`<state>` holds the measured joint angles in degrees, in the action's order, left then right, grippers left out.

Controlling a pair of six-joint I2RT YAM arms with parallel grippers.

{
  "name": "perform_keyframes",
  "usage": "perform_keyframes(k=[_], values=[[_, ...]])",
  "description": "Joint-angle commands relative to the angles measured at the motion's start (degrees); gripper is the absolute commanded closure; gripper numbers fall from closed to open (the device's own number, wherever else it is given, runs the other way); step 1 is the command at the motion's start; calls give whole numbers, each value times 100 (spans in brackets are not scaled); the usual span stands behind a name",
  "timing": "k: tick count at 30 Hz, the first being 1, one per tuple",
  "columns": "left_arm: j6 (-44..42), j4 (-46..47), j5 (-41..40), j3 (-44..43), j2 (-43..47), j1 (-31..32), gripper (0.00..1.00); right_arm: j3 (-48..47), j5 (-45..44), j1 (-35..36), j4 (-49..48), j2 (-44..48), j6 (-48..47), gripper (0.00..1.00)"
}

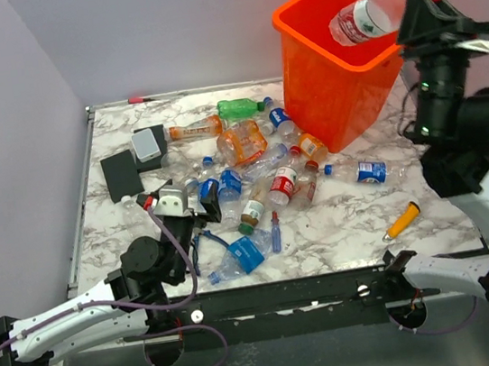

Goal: Put the plastic bottles in the bin
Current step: Place the plastic bottle in the trash bin.

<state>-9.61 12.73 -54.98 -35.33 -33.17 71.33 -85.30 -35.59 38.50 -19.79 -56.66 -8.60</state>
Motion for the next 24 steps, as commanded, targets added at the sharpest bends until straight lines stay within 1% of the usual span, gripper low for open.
perform_keyframes(k=[1, 2, 4, 6, 9, 12, 14, 17, 20, 21, 22, 24], values=[[-132, 387, -349, 341, 340, -1, 1, -820, -783, -263, -1255, -1355, -1641, 99], [-92, 304, -327, 305, 367, 2, 1, -1257, -818, -482, -871, -1691, -1486, 99], [-33, 196, -407, 280, 382, -5, 1, -2044, -718, -1080, 302, -2374, -733, 99], [46, 42, -406, 237, 410, -3, 1, -2514, -629, -1533, 1206, -2763, -100, 99], [47, -38, -419, 194, 412, 1, 1, -2514, -598, -1717, 1785, -3059, 145, 99], [20, -94, -434, 164, 378, -4, 1, -2650, -232, -1768, 2839, -3304, 650, 100], [31, -141, -280, 151, 364, -5, 1, -2555, -5, -1768, 3283, -3307, 1058, 99], [101, -175, -60, 143, 328, 2, 1, -2243, 165, -1769, 3536, -3195, 1434, 99], [122, -263, 26, 95, 221, 0, 1, -2093, 174, -1768, 3748, -3149, 1558, 99], [133, -289, 38, 75, 180, -3, 1, -2082, 202, -1767, 3860, -3142, 1609, 91], [132, -315, 44, 52, 142, 0, 1, -2045, 251, -1767, 3955, -3125, 1661, 78], [126, -368, 69, 29, 79, -4, 1, -1883, 402, -1767, 4064, -3040, 1760, 58]])
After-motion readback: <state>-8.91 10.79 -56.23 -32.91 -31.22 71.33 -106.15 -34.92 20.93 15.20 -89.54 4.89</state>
